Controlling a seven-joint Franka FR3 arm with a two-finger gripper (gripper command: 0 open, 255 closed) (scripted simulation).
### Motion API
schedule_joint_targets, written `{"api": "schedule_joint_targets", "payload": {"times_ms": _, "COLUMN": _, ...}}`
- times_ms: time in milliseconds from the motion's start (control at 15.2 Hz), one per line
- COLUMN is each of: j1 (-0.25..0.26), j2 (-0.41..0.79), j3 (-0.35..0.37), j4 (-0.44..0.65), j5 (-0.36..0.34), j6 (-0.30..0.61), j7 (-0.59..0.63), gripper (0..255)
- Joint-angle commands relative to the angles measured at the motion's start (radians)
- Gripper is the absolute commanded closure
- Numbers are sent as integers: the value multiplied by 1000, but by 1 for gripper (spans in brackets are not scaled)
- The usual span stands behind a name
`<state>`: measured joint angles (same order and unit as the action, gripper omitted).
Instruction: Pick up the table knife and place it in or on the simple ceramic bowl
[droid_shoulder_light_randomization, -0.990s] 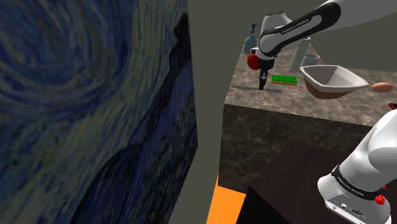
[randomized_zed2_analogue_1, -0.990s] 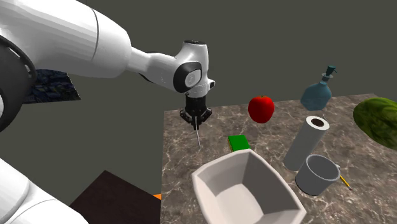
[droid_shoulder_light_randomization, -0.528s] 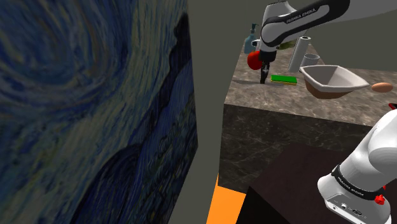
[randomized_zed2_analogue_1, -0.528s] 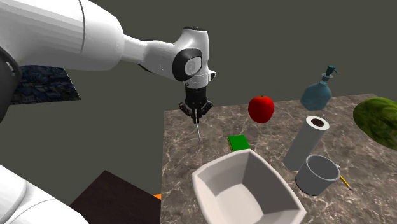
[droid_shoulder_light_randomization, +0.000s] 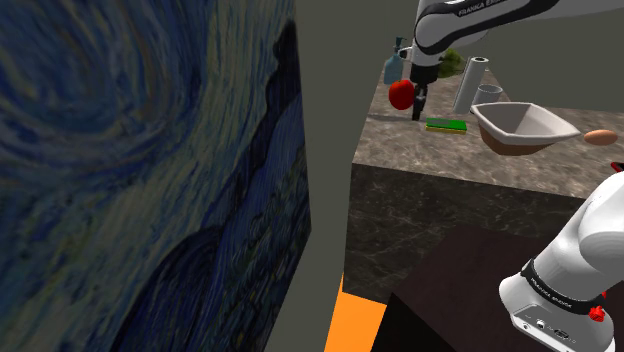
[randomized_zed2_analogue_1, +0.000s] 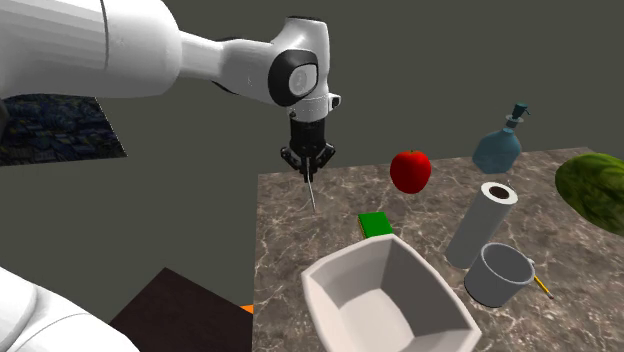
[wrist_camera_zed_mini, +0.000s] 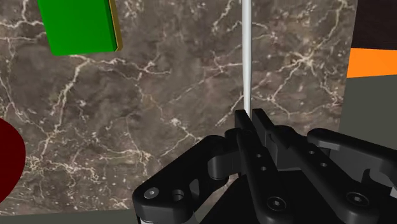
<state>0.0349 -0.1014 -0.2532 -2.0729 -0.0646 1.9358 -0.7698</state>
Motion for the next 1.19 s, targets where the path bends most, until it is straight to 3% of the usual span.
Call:
{"api": "schedule_joint_targets", "payload": {"times_ms": 0, "j1": 1, "j2": -4, "j3": 2, "j4": 22, "j5": 0, "j6": -27, "j7": 1, "gripper": 255}}
{"api": "schedule_joint_targets", "payload": {"times_ms": 990, "j1": 4, "j2": -21, "j3": 7, "j4": 206, "j5": 0, "j6": -227, "j7": -3, "gripper": 255}}
{"api": "schedule_joint_targets", "payload": {"times_ms": 1122, "j1": -5, "j2": -42, "j3": -3, "j4": 192, "j5": -7, "j6": -233, "j7": -19, "gripper": 255}}
